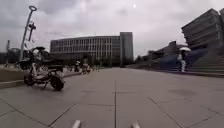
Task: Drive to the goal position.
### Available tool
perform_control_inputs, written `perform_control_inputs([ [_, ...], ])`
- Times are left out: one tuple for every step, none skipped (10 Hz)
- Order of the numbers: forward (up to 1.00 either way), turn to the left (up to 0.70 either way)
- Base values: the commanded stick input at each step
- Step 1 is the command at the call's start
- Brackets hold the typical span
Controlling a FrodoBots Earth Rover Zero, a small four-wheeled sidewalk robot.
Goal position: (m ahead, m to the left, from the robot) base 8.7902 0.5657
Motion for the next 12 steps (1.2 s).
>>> perform_control_inputs([
  [0.72,0.0],
  [0.85,0.0],
  [0.85,0.0],
  [0.85,0.0],
  [0.85,0.0],
  [0.85,-0.01],
  [0.85,-0.04],
  [0.85,-0.2],
  [0.85,-0.33],
  [0.85,-0.18],
  [0.85,0.0],
  [0.85,0.0],
])
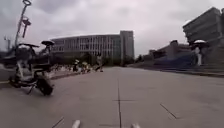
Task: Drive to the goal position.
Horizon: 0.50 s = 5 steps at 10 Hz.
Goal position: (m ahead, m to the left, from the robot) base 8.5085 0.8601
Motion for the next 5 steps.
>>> perform_control_inputs([
  [0.85,0.0],
  [0.85,0.0],
  [0.85,0.0],
  [0.85,0.0],
  [0.85,0.0],
])
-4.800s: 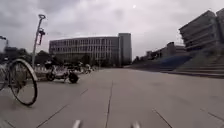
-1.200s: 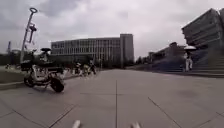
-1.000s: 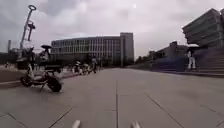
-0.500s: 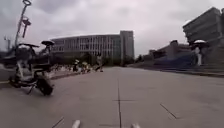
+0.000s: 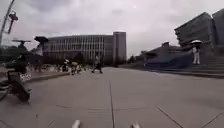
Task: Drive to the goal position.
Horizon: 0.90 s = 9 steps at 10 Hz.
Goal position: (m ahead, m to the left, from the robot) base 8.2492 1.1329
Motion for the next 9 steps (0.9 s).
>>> perform_control_inputs([
  [0.85,0.0],
  [0.85,0.0],
  [0.85,0.0],
  [0.85,0.0],
  [0.85,0.0],
  [0.85,0.0],
  [0.85,0.0],
  [0.85,0.02],
  [0.85,0.09],
])
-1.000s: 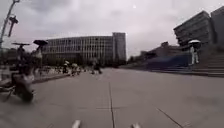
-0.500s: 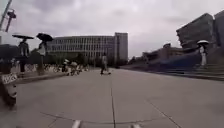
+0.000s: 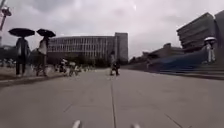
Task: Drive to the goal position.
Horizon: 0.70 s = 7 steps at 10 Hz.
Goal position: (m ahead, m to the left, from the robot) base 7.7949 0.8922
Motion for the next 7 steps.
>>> perform_control_inputs([
  [0.85,0.11],
  [0.85,0.05],
  [0.85,0.0],
  [0.85,0.0],
  [0.85,0.0],
  [0.85,0.0],
  [0.85,0.0],
])
